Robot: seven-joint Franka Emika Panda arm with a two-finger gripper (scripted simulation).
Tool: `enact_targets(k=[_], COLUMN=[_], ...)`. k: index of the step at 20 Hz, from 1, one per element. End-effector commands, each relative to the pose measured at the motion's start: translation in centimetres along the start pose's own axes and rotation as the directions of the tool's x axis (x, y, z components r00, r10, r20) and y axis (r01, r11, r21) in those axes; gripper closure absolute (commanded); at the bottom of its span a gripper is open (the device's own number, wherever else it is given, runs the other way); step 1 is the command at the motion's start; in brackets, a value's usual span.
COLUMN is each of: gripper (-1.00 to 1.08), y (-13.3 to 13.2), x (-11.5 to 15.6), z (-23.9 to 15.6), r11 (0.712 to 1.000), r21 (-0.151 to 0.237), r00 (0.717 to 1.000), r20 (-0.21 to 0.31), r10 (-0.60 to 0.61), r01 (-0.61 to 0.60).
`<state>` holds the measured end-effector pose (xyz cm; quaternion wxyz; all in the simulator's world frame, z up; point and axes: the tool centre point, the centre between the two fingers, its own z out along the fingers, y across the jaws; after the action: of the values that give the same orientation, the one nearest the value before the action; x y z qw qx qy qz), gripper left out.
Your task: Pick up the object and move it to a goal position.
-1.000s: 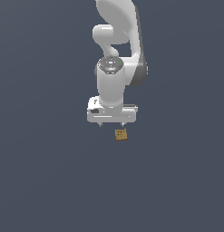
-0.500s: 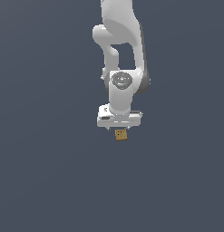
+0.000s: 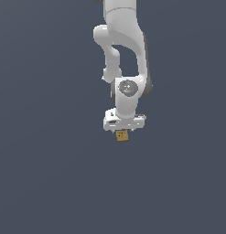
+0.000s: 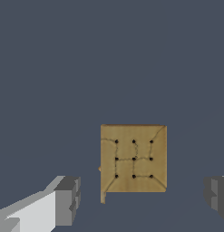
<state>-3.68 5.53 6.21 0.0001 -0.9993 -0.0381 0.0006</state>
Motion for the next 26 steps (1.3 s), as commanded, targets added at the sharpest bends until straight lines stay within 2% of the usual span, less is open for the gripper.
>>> enact_targets(k=[1, 19, 20, 26], gripper=[-0.92, -0.92, 1.08, 1.08], y=[0.0, -0.1, -0.1, -0.1], x=[0.0, -0.1, -0.1, -0.1], z=[0.0, 5.1, 5.1, 5.1], r11=[1.0, 1.0, 1.0, 1.0], r21=[0.0, 0.0, 0.0, 0.0], r00=[1.0, 1.0, 1.0, 1.0], r20=[0.0, -0.001, -0.001, -0.001], r10=[0.0, -0.001, -0.001, -0.001], r01=[0.0, 0.001, 0.001, 0.001])
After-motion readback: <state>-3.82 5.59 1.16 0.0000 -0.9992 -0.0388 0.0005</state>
